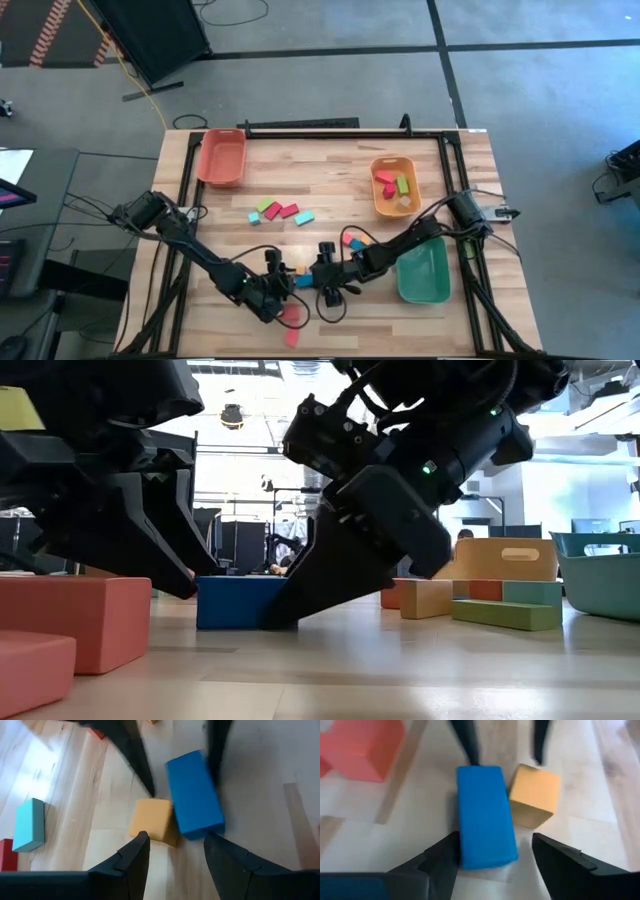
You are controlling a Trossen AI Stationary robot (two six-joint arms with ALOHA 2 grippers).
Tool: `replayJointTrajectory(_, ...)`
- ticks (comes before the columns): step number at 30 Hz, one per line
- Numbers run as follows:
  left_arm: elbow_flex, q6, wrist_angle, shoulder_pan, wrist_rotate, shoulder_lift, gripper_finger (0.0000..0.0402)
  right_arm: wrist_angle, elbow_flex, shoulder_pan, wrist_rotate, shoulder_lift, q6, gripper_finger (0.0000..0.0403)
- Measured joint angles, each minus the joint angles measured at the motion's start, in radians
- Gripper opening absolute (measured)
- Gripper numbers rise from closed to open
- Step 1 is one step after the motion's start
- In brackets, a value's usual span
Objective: Sort blocks by size
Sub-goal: Put the large rectangular dark blue block into the yellow bin
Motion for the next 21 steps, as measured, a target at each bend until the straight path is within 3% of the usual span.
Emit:
replayJointTrajectory(3, 0.0, -0.001, 0.0, -0.005, 0.0, 0.0, 0.0178, -0.001, 0.0, -0.001, 0.017, 0.0, 0.001, 0.0239)
replayJointTrajectory(8, 0.0, -0.004, -0.017, -0.012, 0.0, -0.004, 0.0178, -0.006, 0.0, 0.0, 0.01, 0.0, -0.019, 0.0158)
replayJointTrajectory(14, 0.0, -0.078, -0.157, -0.029, 0.0, -0.089, 0.0178, -0.058, 0.0, 0.0, -0.026, -0.019, -0.056, 0.0069)
replayJointTrajectory(21, 0.0, -0.187, -0.321, -0.08, -0.015, -0.23, 0.0178, -0.165, -0.001, -0.006, -0.041, -0.099, -0.093, 0.0031)
